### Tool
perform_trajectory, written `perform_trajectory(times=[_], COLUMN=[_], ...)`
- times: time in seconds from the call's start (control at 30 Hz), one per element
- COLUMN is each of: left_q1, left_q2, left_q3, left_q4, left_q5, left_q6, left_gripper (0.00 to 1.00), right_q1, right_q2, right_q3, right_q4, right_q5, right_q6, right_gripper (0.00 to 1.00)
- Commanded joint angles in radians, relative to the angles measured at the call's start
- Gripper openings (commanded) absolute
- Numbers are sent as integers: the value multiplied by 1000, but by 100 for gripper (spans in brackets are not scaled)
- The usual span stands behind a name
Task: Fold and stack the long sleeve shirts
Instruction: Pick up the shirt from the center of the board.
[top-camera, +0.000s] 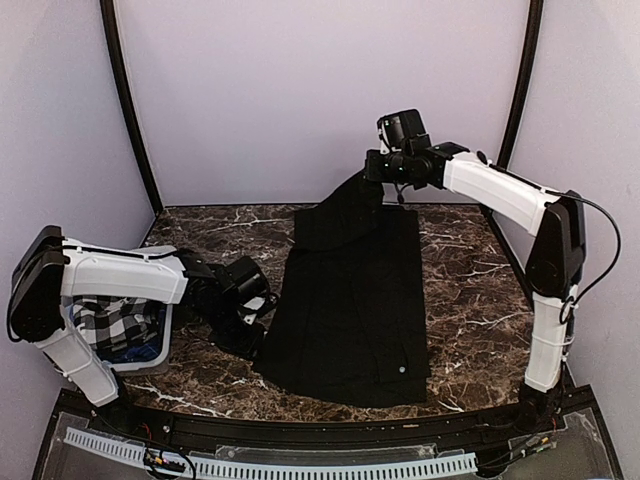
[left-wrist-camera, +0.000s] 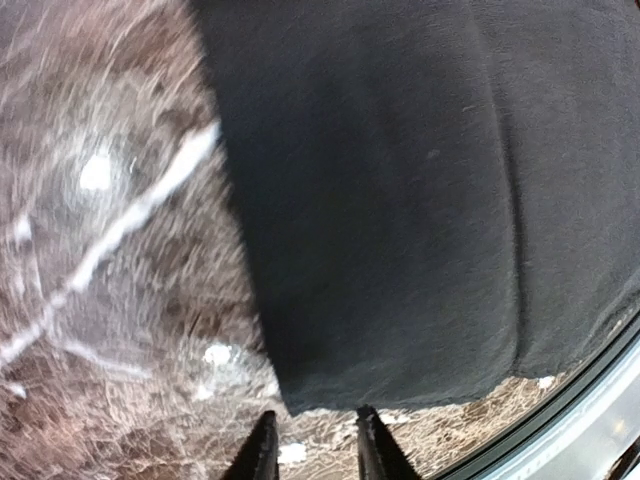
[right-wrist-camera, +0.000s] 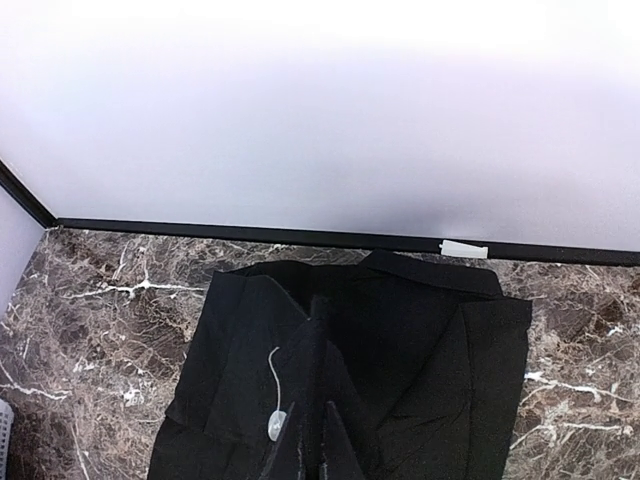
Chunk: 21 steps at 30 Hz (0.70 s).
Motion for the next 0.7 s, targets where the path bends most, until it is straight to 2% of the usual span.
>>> perform_trajectory(times=[0.0,0.67], left_q1=[8,-24], left_q2=[-62,42], left_q3=[-56,-44], left_q4=[4,70], left_q5=[-17,-66], left_q6=[-63,-26], left_gripper=[29,33], right_q1=[4,7], right_q2=[-66,-148], right_q3=[-5,-25], right_q4=[31,37], right_q5=[-14,-68], right_q6=[-1,19], right_gripper=[0,0])
